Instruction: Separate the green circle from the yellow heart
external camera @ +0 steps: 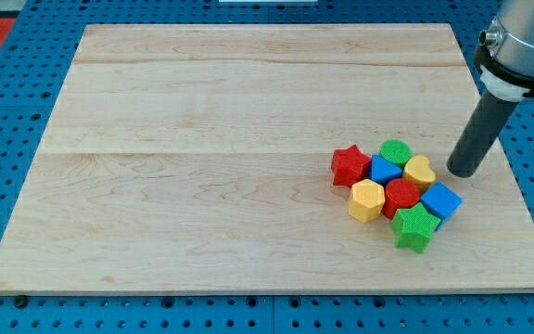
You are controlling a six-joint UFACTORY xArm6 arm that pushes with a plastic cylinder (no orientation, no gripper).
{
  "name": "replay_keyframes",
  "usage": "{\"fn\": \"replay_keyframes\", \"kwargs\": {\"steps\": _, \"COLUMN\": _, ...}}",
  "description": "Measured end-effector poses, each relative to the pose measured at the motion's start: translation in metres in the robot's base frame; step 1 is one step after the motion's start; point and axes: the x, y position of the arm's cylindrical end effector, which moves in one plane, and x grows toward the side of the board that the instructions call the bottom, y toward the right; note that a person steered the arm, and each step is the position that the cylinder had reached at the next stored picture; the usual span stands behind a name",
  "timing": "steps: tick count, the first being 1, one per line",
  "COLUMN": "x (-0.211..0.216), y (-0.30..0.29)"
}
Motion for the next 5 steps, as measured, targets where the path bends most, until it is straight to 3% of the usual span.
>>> {"fn": "replay_keyframes", "kwargs": {"steps": 2, "x": -0.019, "y": -0.036}}
{"fn": "replay_keyframes", "kwargs": {"steps": 3, "x": -0.02, "y": -0.086}}
{"fn": "replay_keyframes", "kwargs": {"steps": 5, "x": -0.016, "y": -0.091}}
